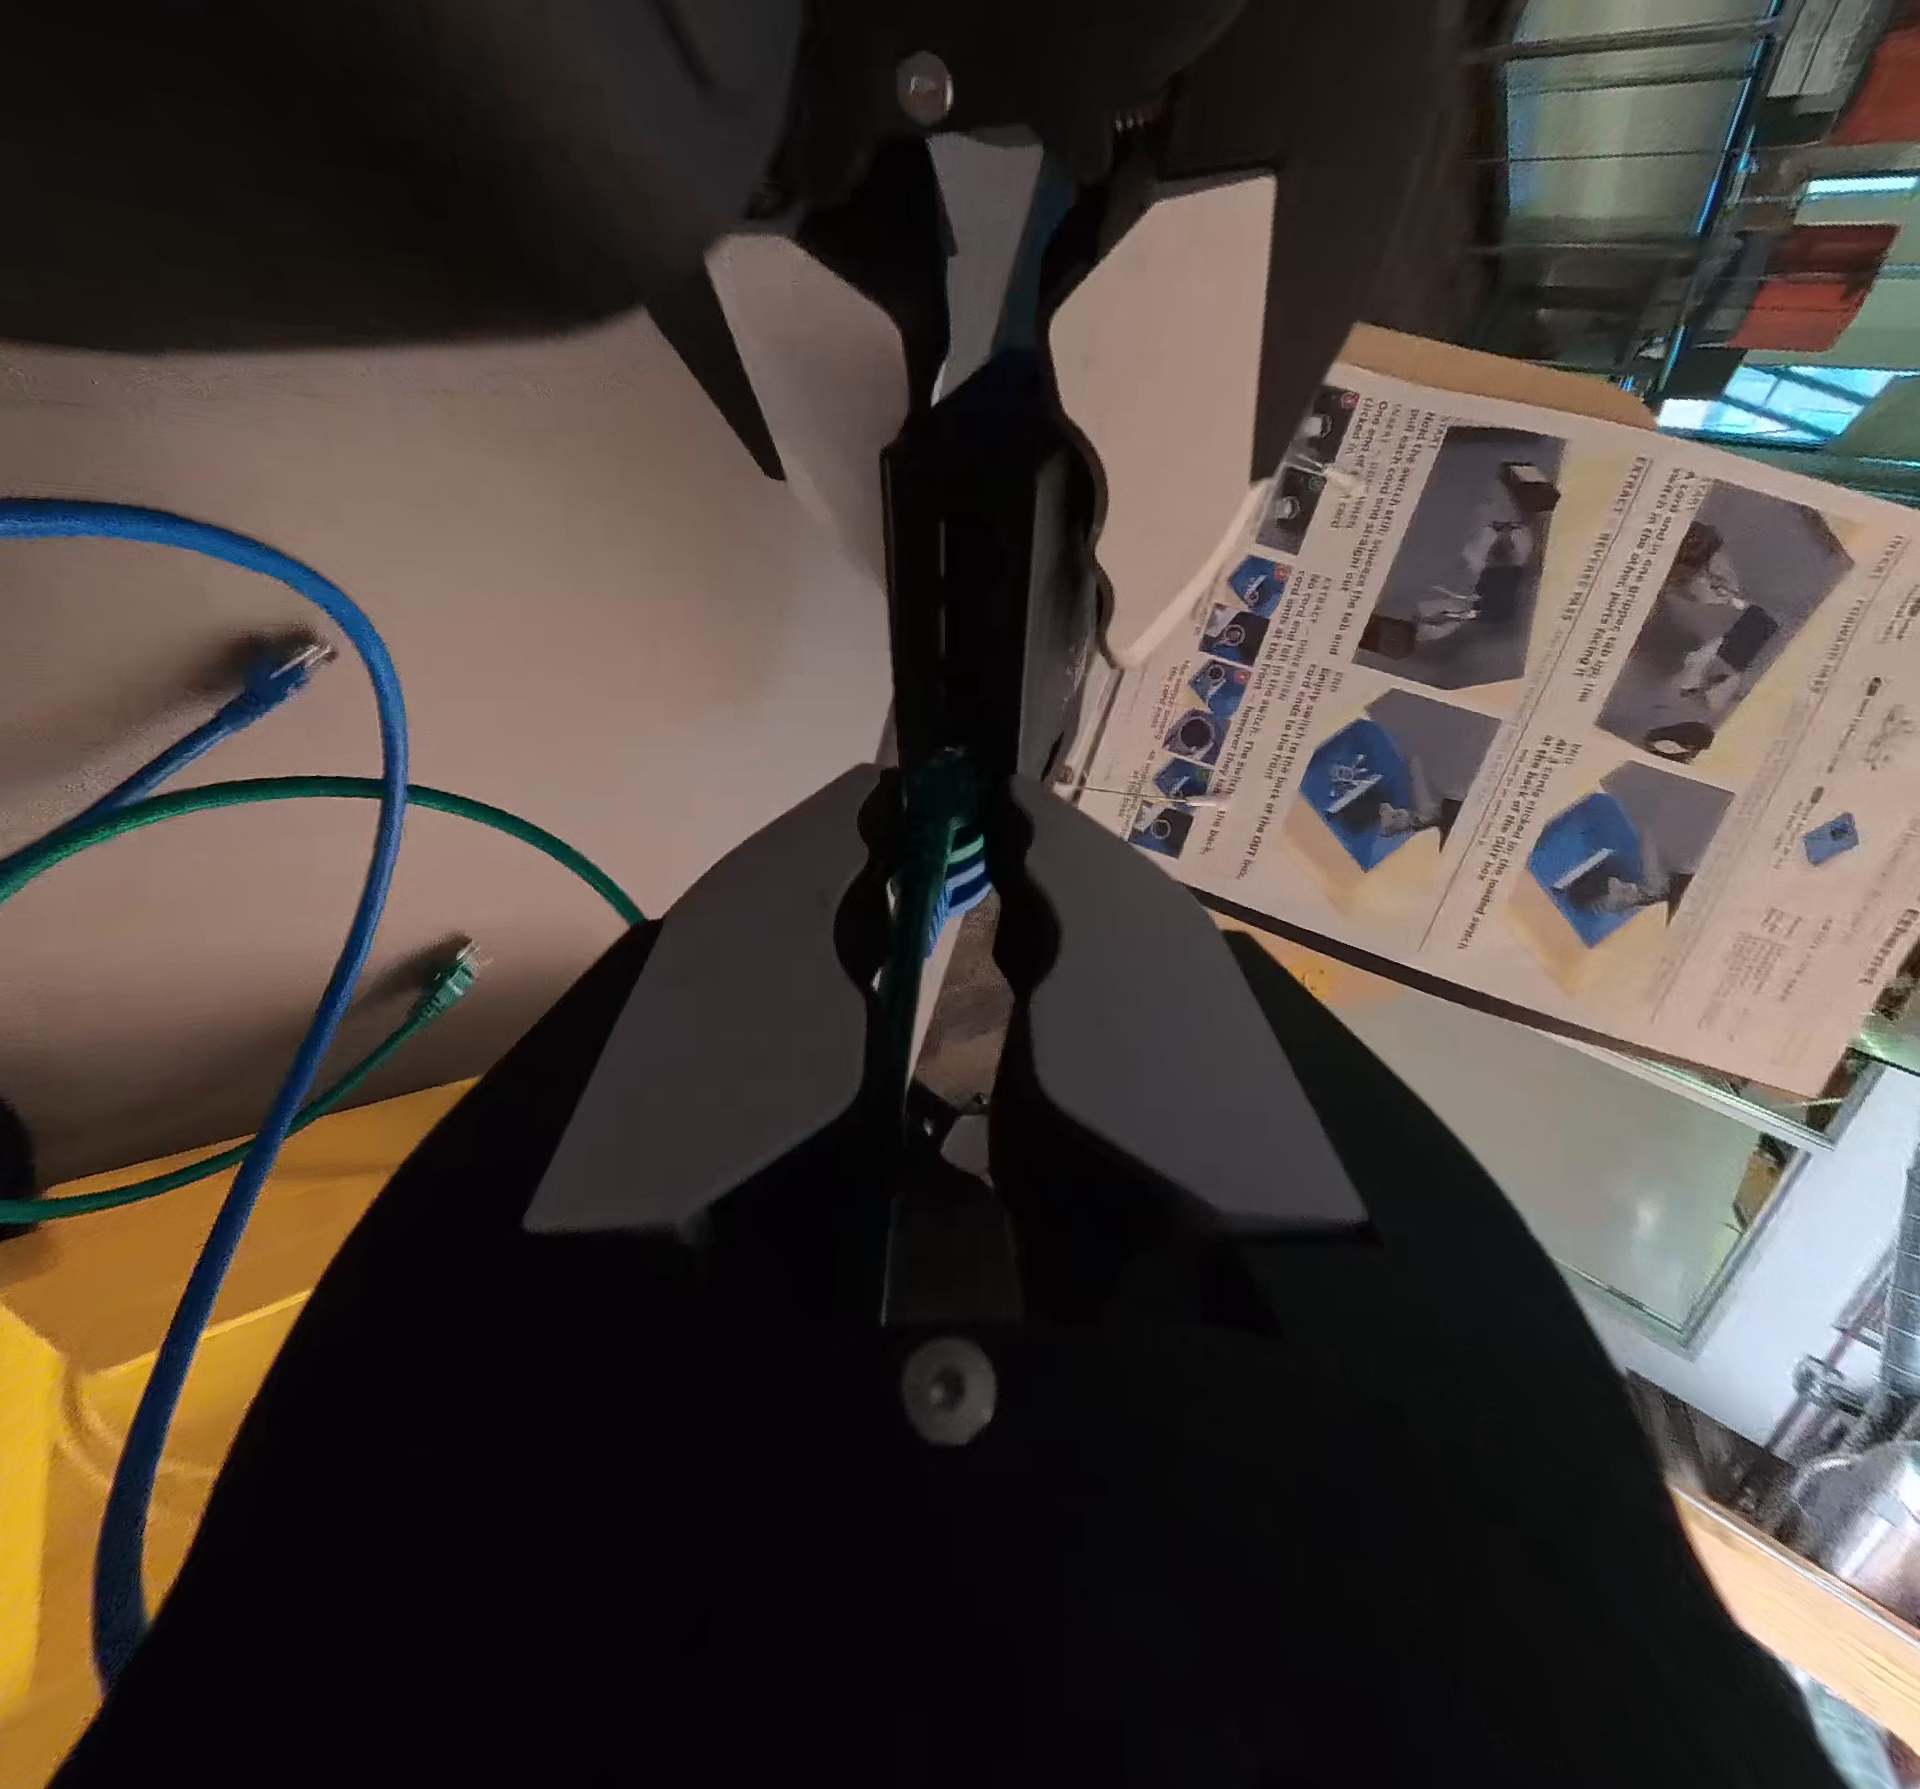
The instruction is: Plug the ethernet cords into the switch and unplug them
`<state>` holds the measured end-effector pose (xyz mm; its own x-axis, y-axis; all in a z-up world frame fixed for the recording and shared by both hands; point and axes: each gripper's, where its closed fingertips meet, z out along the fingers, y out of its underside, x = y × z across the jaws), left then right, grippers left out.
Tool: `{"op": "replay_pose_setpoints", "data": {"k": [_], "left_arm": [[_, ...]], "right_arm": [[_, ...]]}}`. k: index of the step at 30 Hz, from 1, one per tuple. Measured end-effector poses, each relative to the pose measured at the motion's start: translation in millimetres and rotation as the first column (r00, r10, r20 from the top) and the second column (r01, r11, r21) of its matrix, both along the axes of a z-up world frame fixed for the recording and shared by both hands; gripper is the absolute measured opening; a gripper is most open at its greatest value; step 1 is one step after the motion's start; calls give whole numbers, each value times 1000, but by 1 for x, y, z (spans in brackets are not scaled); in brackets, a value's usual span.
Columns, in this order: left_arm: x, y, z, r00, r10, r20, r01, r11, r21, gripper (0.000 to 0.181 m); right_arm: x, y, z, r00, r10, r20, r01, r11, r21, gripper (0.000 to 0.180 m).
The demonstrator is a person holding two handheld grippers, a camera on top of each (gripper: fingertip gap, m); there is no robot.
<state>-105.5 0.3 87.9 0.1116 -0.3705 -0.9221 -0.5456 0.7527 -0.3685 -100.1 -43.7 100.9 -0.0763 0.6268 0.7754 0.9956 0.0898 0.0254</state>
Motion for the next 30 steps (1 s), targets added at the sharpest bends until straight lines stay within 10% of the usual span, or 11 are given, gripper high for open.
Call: {"op": "replay_pose_setpoints", "data": {"k": [12,15,17,24,30], "left_arm": [[8,7,-18,999,-39,-14,37,993,-112,32],[-25,60,0,970,238,52,-240,970,27,30],[-38,55,8,988,115,105,-95,978,-184,29],[-74,81,16,952,291,98,-264,938,-224,30],[-98,107,7,909,411,63,-374,875,-308,30]], "right_arm": [[6,7,-11,999,-40,13,42,987,-156,17],[-6,-27,-41,998,-20,-61,-7,916,-402,14],[16,-16,-56,990,37,137,-2,969,-246,16],[-39,-43,3,878,134,-460,-223,964,-144,15],[-9,-38,-81,881,-42,-471,-22,991,-131,15]]}}
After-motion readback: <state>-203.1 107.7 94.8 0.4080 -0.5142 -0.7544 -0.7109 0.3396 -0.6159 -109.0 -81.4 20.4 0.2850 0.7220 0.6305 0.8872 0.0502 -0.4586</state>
